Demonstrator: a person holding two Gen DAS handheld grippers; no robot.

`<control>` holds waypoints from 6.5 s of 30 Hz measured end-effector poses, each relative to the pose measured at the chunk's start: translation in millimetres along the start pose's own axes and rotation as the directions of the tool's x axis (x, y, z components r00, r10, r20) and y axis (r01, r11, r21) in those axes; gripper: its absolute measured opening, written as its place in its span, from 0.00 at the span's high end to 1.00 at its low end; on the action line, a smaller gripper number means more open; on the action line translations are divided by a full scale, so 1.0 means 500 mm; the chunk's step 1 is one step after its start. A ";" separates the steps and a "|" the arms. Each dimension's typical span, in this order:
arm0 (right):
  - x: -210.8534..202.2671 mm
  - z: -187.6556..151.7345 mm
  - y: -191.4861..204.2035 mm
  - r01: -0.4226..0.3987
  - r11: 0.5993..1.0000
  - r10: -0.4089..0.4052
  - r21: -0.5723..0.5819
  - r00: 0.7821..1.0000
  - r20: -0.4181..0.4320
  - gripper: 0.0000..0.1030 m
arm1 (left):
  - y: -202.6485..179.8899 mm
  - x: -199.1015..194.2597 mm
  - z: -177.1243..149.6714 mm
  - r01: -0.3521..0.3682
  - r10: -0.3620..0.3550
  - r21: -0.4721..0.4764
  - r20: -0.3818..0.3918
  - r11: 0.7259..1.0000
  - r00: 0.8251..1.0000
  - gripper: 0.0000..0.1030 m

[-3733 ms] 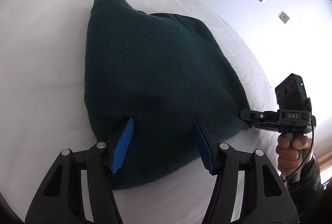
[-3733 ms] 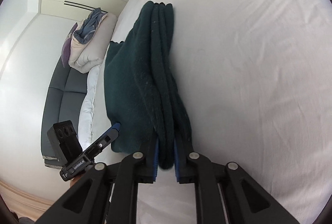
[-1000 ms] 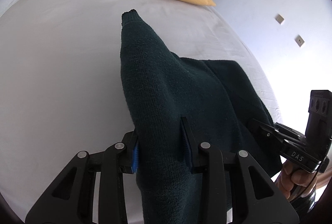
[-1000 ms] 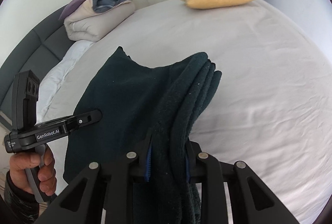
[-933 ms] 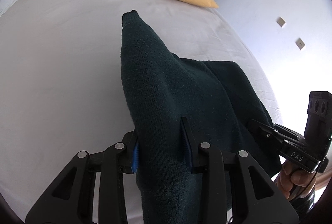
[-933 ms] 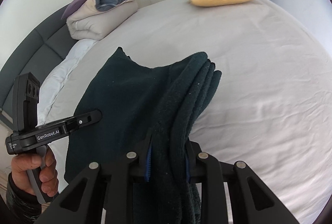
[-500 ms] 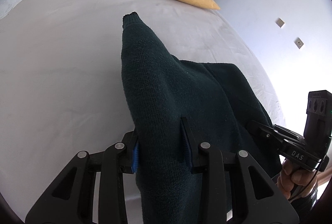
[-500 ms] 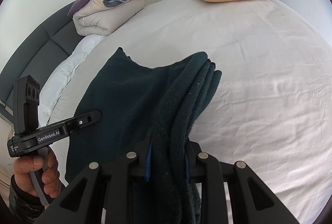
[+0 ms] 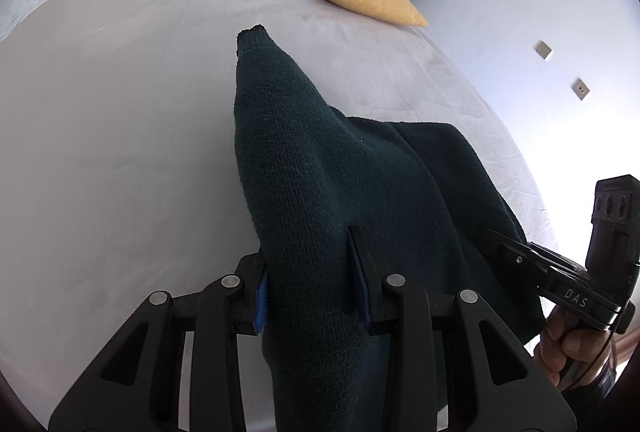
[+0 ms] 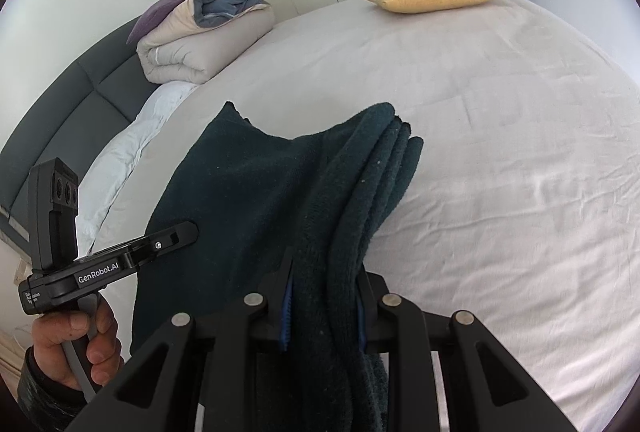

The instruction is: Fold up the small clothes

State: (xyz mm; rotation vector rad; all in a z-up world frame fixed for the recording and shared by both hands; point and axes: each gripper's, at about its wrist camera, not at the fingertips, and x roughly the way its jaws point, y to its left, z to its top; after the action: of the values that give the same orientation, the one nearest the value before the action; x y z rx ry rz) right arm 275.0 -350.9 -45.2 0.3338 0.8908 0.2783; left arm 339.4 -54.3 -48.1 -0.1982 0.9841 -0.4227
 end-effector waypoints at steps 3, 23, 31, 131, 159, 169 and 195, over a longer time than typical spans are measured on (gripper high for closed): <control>0.042 -0.004 -0.032 -0.004 1.000 0.004 0.024 1.000 -0.020 0.75 | 0.010 0.064 0.003 -0.024 0.024 0.007 -0.041 1.000 0.999 0.69; -0.074 -0.128 -0.188 0.120 0.956 -0.141 0.269 0.988 0.062 0.37 | -0.038 -0.111 -0.110 -0.355 0.340 0.001 0.284 0.935 0.897 0.16; -0.289 -0.164 -0.115 0.220 0.953 -0.280 0.210 0.902 0.328 0.20 | -0.195 -0.300 -0.222 -0.625 0.487 -0.010 0.636 0.781 0.598 0.00; -0.270 -0.294 0.071 0.388 0.921 -0.379 -0.038 0.915 0.140 0.00 | -0.161 -0.216 -0.339 -0.426 0.427 -0.055 0.216 0.903 0.878 0.00; -0.263 -0.301 0.070 0.387 0.922 -0.380 -0.033 0.916 0.126 0.00 | -0.157 -0.200 -0.344 -0.427 0.426 -0.041 0.195 0.903 0.883 0.00; -0.258 -0.304 0.069 0.384 0.922 -0.378 -0.035 0.918 0.121 0.00 | -0.158 -0.193 -0.345 -0.428 0.427 -0.039 0.188 0.903 0.884 0.00; -0.249 -0.304 0.068 0.380 0.924 -0.374 -0.039 0.921 0.110 0.00 | -0.151 -0.188 -0.345 -0.430 0.429 -0.034 0.182 0.902 0.885 0.00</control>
State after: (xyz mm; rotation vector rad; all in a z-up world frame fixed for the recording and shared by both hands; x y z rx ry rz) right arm 76.3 -340.8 -32.1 0.1131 0.8265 -0.0699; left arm 130.3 -77.1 -43.6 -0.0071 0.8126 0.0025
